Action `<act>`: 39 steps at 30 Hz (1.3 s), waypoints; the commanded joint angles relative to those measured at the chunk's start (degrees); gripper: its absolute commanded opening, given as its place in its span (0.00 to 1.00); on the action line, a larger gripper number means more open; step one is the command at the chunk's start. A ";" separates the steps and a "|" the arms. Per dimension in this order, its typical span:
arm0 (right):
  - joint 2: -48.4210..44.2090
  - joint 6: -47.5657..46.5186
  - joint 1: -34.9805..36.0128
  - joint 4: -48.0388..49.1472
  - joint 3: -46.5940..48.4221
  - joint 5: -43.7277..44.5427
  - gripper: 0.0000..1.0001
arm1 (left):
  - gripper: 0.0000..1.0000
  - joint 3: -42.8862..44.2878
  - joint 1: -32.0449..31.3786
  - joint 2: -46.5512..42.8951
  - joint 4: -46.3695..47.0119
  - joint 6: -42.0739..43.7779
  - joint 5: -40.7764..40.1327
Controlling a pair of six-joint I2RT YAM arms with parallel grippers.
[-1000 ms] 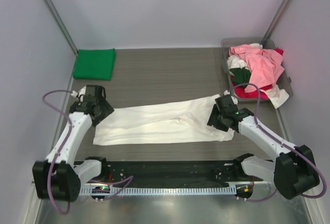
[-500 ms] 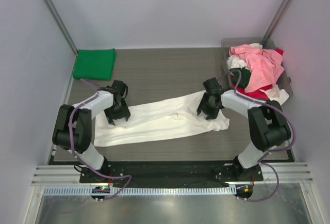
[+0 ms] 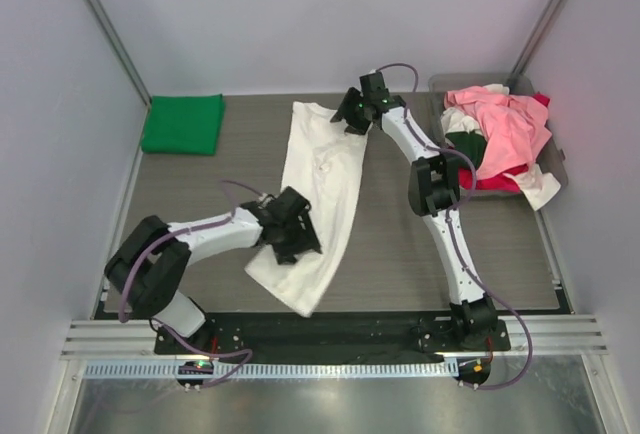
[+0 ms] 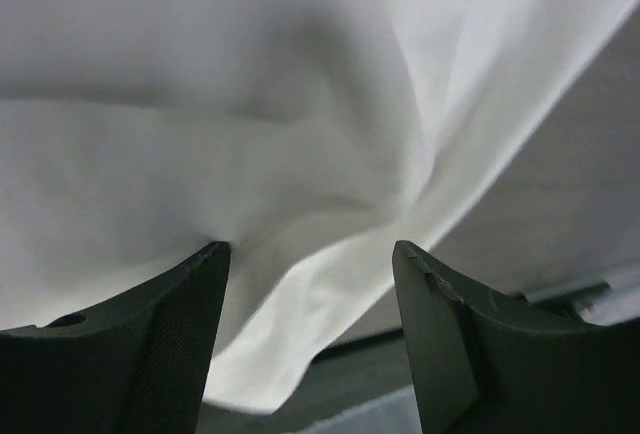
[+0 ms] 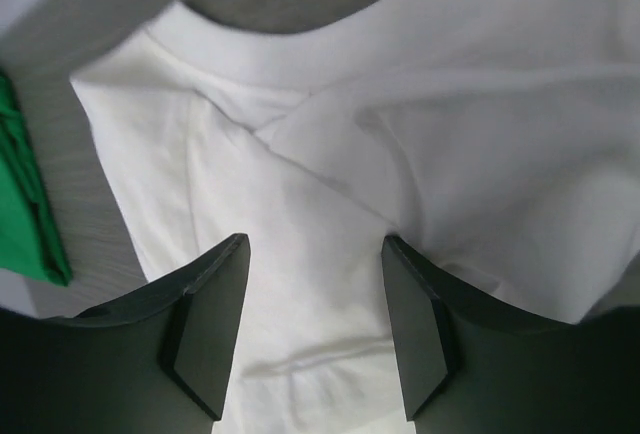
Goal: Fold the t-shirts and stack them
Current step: Fold the tshirt
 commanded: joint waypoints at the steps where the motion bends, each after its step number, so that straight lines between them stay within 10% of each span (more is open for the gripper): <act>1: 10.93 2.48 0.06 -0.88 7.50 -6.45 0.63 | 0.69 -1.48 -9.84 9.81 9.85 -14.32 14.46; 24: -11.02 2.76 -2.48 10.92 0.21 -11.73 0.83 | 0.84 13.76 -17.24 -17.15 -28.39 -6.42 -15.42; 39: -77.42 -0.16 7.26 -0.24 -78.33 3.46 0.74 | 0.72 -4.61 -18.46 -29.64 -17.67 -11.16 -13.41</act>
